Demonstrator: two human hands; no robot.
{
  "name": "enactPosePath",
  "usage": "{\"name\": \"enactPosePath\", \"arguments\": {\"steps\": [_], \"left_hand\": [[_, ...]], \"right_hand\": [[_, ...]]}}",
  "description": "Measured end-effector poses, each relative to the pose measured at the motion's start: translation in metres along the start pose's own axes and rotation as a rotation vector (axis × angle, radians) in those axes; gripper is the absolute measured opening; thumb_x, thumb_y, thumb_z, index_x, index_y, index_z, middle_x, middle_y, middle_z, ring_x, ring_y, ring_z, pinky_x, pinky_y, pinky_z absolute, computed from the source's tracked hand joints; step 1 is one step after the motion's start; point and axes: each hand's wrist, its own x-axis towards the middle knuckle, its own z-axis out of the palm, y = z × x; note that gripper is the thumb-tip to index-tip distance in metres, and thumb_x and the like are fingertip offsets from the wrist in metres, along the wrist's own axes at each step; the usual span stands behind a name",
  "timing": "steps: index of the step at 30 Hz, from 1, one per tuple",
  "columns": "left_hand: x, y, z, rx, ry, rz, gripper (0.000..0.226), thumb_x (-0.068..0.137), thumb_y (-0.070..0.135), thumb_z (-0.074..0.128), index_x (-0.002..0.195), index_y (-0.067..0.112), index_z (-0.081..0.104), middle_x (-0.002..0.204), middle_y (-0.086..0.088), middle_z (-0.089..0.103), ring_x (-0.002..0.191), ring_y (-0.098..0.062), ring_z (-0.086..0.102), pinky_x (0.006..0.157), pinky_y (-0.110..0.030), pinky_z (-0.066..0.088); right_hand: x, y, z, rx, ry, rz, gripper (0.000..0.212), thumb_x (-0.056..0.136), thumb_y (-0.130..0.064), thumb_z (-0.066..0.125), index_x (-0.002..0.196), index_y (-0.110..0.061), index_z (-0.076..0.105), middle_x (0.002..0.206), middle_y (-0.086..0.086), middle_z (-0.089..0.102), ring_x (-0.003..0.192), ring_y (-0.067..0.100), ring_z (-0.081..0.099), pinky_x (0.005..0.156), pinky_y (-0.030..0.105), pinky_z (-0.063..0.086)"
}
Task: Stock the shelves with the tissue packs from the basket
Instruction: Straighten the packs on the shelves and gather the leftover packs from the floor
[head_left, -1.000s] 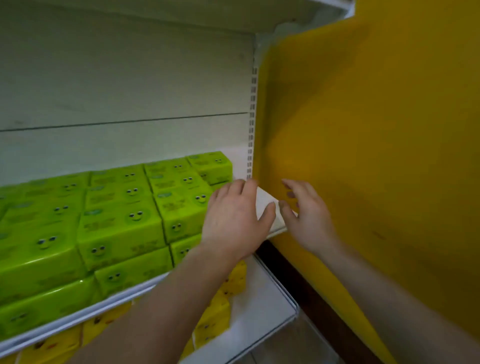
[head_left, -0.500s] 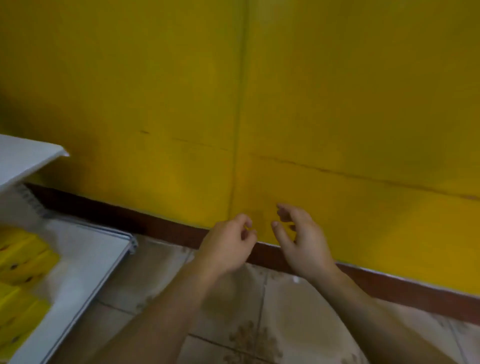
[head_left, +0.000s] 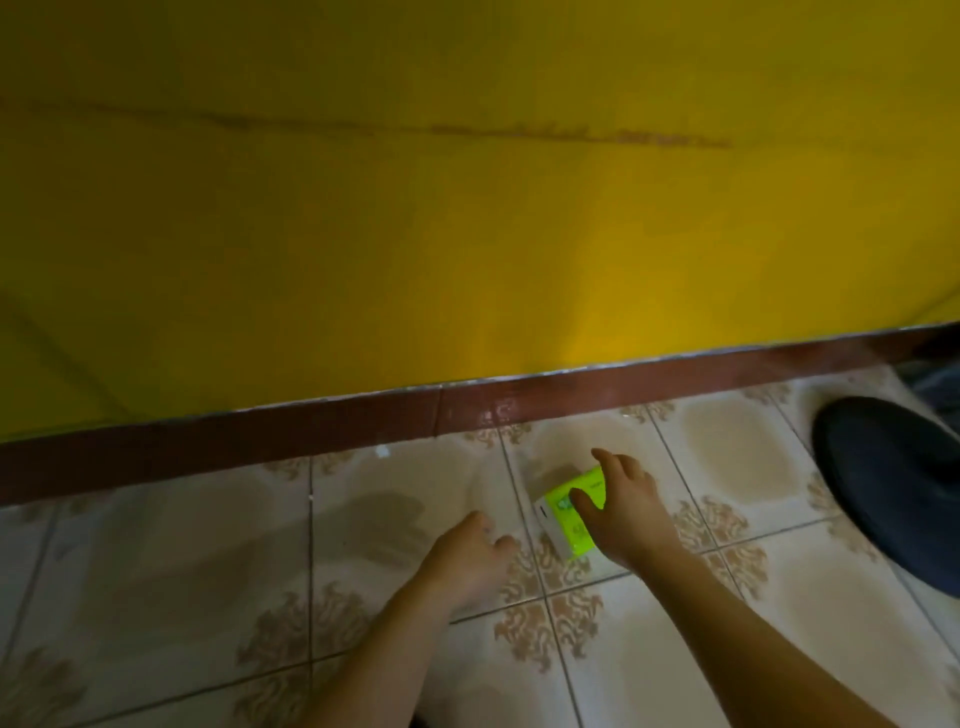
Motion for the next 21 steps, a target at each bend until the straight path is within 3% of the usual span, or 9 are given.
{"name": "enactPosePath", "arguments": {"steps": [6,8,10,12,14,15,18,21], "left_hand": [[0.056,0.002,0.057,-0.159,-0.075,-0.052,0.039,0.099,0.025,0.043,0.136,0.012,0.042,0.126,-0.017,0.057,0.109,-0.034,0.06,0.078,-0.037,0.046],[0.071,0.003,0.069,-0.214,-0.1,-0.053,0.041,0.1,0.025,0.042,0.141,0.019,0.039,0.129,-0.007,0.055,0.107,-0.024,0.059,0.078,-0.033,0.048],[0.083,0.003,0.081,-0.235,-0.108,-0.046,0.046,0.1,0.027,0.041,0.146,0.023,0.036,0.137,-0.001,0.053,0.113,-0.017,0.055,0.088,-0.031,0.048],[0.091,0.001,0.091,-0.262,-0.099,-0.04,0.043,0.101,0.034,0.04,0.144,0.029,0.041,0.141,-0.002,0.052,0.123,-0.023,0.053,0.102,-0.034,0.043],[0.093,-0.004,0.095,-0.325,-0.037,-0.071,0.039,0.102,0.041,0.04,0.139,0.032,0.047,0.136,-0.002,0.055,0.121,-0.026,0.054,0.105,-0.036,0.042],[0.092,-0.007,0.095,-0.388,0.0,-0.095,0.035,0.101,0.042,0.041,0.132,0.03,0.052,0.129,-0.004,0.059,0.113,-0.026,0.058,0.102,-0.04,0.045],[0.079,-0.015,0.083,-0.544,0.168,-0.107,0.024,0.096,0.044,0.053,0.1,0.02,0.055,0.099,-0.012,0.065,0.083,-0.027,0.062,0.079,-0.045,0.053],[0.053,-0.019,0.049,-0.752,0.27,-0.136,0.046,0.082,0.052,0.068,0.095,0.012,0.05,0.098,-0.014,0.067,0.087,-0.03,0.068,0.076,-0.049,0.059]], "right_hand": [[0.028,0.068,0.036,-0.045,-0.209,0.248,0.102,0.084,-0.063,0.058,0.156,-0.02,0.001,0.161,0.013,0.014,0.145,0.037,0.021,0.115,0.048,0.028],[0.035,0.077,0.047,0.018,-0.263,0.28,0.11,0.081,-0.064,0.062,0.156,-0.019,-0.004,0.162,0.012,0.012,0.145,0.037,0.02,0.116,0.048,0.026],[0.039,0.081,0.055,0.109,-0.291,0.336,0.114,0.08,-0.063,0.065,0.156,-0.015,-0.004,0.16,0.013,0.021,0.143,0.036,0.028,0.113,0.045,0.032],[0.038,0.08,0.063,0.135,-0.262,0.387,0.103,0.081,-0.064,0.063,0.154,-0.009,0.017,0.15,0.017,0.04,0.132,0.035,0.044,0.105,0.041,0.041],[0.032,0.074,0.066,0.161,-0.152,0.375,0.075,0.082,-0.064,0.061,0.134,-0.012,0.049,0.129,0.016,0.055,0.111,0.032,0.057,0.092,0.036,0.048],[0.027,0.068,0.065,0.254,-0.09,0.362,0.06,0.082,-0.061,0.063,0.121,-0.016,0.056,0.12,0.011,0.056,0.102,0.028,0.058,0.085,0.034,0.047],[0.015,0.042,0.055,0.621,0.029,0.311,0.034,0.083,-0.047,0.07,0.092,-0.017,0.056,0.107,0.007,0.059,0.093,0.023,0.059,0.079,0.041,0.047],[0.006,-0.002,0.038,0.798,0.015,0.191,0.03,0.084,-0.036,0.069,0.085,-0.011,0.052,0.089,0.006,0.064,0.083,0.023,0.061,0.072,0.044,0.048]]}}
